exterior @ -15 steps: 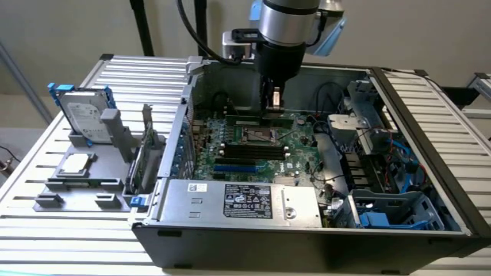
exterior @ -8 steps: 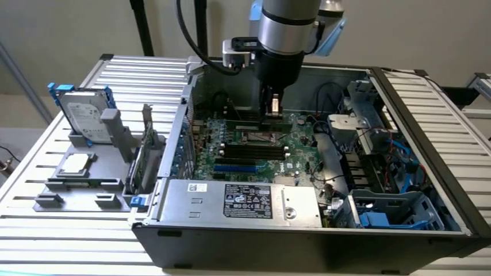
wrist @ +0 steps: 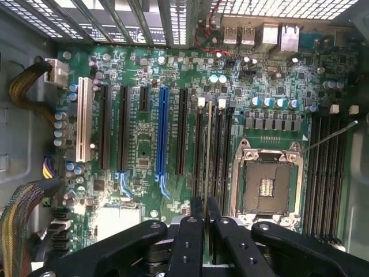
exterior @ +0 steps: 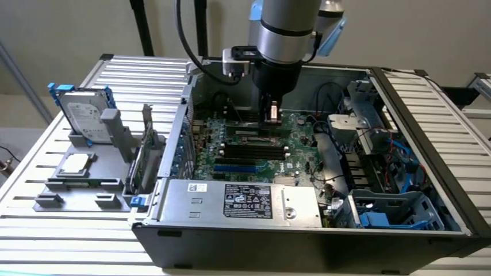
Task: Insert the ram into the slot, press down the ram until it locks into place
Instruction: 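Insert the ram into the slot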
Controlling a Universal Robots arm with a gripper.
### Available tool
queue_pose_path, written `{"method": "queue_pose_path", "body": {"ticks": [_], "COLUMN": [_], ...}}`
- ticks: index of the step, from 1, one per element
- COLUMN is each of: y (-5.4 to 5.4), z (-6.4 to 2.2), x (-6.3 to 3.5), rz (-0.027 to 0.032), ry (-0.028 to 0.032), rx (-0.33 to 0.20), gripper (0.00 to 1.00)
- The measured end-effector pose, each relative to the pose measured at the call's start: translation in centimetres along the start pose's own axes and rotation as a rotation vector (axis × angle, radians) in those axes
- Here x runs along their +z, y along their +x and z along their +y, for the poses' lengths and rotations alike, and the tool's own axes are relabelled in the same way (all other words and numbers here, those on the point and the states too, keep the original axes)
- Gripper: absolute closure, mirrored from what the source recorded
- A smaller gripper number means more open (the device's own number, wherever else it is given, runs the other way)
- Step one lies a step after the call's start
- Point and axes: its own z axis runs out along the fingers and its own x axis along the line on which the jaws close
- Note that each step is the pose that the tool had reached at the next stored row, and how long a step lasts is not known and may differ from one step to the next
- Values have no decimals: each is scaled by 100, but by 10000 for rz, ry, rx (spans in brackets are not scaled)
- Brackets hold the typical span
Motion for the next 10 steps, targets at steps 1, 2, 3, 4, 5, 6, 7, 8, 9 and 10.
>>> {"method": "queue_pose_path", "body": {"ticks": [1,2,3,4,5,6,7,8,9,10], "y": [0,0,1,1,1,2,2,2,2,3], "z": [-1,-2,-2,-2,-3,-4,-4,-5,-6,-6], "x": [18,36,54,72,90,108,126,144,161,179], "rz": [3,8,16,26,37,49,64,85,109,135], "ry": [0,0,0,0,-1,-1,-1,-1,-2,-3], "rx": [1,3,5,7,9,10,12,15,15,17], "gripper": [87,87,87,87,87,87,87,87,87,87]}}
